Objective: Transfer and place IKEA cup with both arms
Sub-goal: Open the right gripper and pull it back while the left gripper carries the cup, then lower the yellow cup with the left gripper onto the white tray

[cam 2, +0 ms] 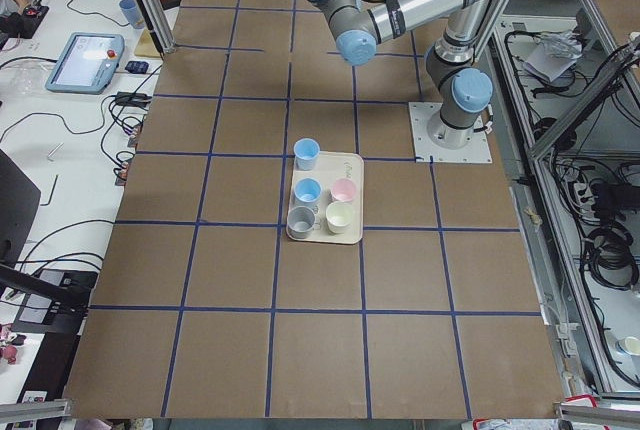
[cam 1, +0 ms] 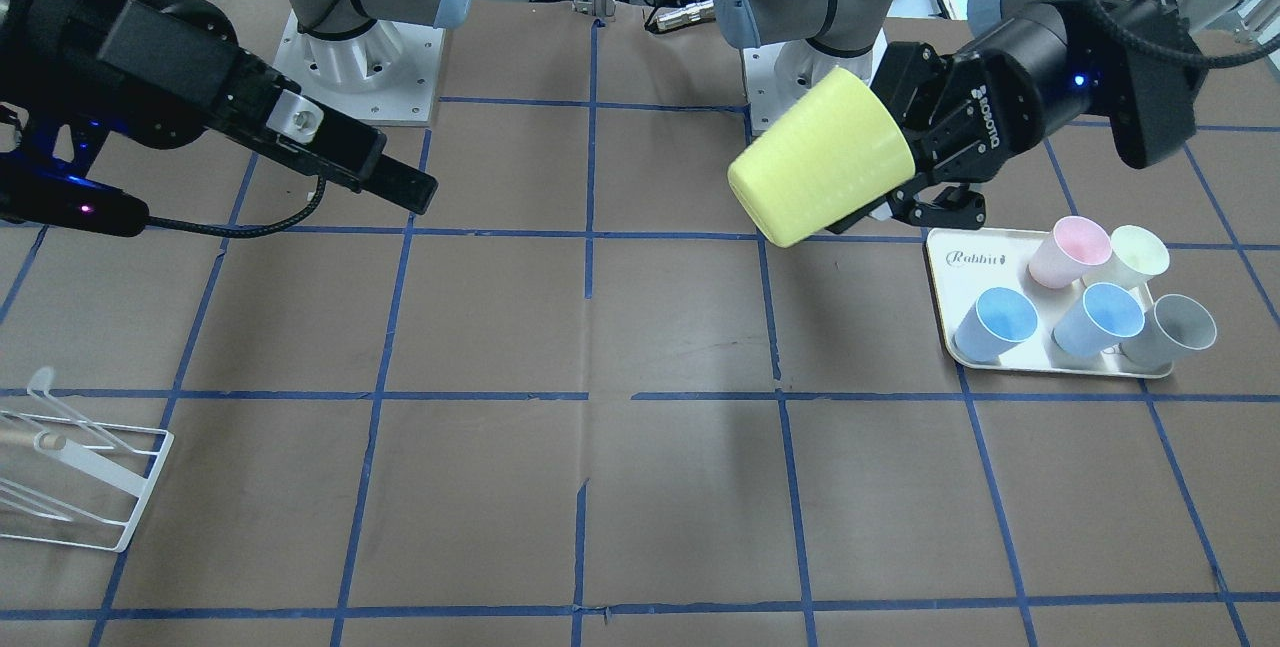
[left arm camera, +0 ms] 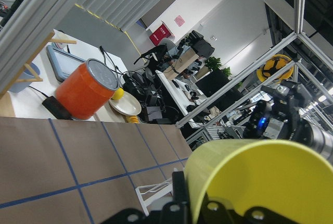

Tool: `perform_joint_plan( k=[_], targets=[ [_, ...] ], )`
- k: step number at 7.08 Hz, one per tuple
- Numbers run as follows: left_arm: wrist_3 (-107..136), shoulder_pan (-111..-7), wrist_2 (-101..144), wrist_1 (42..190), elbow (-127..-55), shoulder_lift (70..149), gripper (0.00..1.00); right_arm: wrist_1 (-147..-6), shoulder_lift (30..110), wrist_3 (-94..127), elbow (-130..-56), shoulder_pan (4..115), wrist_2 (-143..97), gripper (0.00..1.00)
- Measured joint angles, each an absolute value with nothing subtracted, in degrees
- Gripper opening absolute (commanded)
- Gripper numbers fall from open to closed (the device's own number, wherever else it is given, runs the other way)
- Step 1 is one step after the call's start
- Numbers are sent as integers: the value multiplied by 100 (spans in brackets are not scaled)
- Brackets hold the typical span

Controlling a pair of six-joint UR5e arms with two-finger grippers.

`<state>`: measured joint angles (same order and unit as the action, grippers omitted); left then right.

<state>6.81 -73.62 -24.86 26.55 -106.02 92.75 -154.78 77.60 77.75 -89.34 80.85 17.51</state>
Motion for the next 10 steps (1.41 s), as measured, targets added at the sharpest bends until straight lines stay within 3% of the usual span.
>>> perform_joint_plan(
  k=[5, 10],
  targets=[
    [-209, -7241, -5862, 5225, -10369, 9119, 0, -14780, 7710, 5400, -8863, 8154, 3216, 100],
    [-2807, -6554, -8618, 7914, -10182, 8939, 0, -11199, 7969, 3299, -8723, 8834, 6803, 100]
  ],
)
